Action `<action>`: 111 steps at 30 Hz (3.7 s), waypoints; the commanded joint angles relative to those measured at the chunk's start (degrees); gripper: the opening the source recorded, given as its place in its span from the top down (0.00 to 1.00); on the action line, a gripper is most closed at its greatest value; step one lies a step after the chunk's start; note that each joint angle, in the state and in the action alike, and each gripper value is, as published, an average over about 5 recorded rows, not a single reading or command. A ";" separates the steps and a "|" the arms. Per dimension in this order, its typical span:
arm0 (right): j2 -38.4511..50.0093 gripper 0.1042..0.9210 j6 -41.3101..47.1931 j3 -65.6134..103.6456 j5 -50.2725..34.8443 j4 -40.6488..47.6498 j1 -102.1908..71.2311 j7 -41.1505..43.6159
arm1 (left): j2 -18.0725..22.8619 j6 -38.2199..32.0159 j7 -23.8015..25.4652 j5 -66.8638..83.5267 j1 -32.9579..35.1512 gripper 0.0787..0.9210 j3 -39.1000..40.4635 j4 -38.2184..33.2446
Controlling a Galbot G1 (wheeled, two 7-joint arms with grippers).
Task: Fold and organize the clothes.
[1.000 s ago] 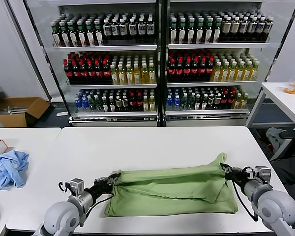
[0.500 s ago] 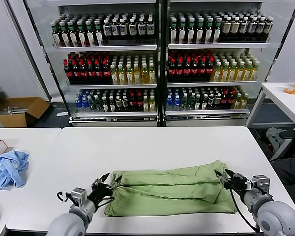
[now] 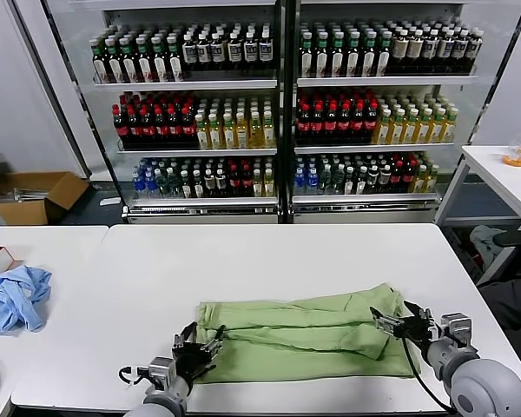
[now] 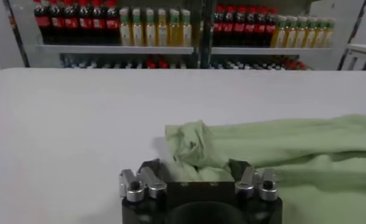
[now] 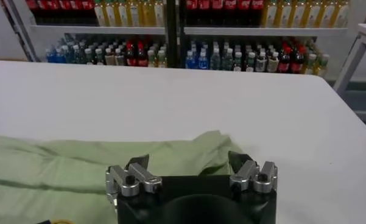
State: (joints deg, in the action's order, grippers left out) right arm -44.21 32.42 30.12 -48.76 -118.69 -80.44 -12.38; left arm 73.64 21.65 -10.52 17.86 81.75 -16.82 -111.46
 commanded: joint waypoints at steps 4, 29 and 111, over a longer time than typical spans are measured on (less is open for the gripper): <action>0.74 0.12 -0.17 -0.82 0.03 -0.23 0.58 0.01 | 3.57 -1.12 -1.15 -2.09 1.18 0.50 0.22 1.25; 1.59 0.12 -1.04 -1.11 -1.78 0.53 4.08 -0.36 | -8.93 0.51 6.57 20.77 3.75 0.97 -25.78 -0.91; -0.30 0.12 -2.74 -4.14 0.56 4.53 8.41 1.46 | -1.92 3.39 2.92 26.22 -0.62 0.12 -11.45 0.03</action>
State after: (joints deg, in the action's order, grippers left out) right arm -44.20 29.68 25.87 -48.33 -114.01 -72.02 -10.94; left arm 73.48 24.57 -5.96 46.25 77.51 -23.31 -112.29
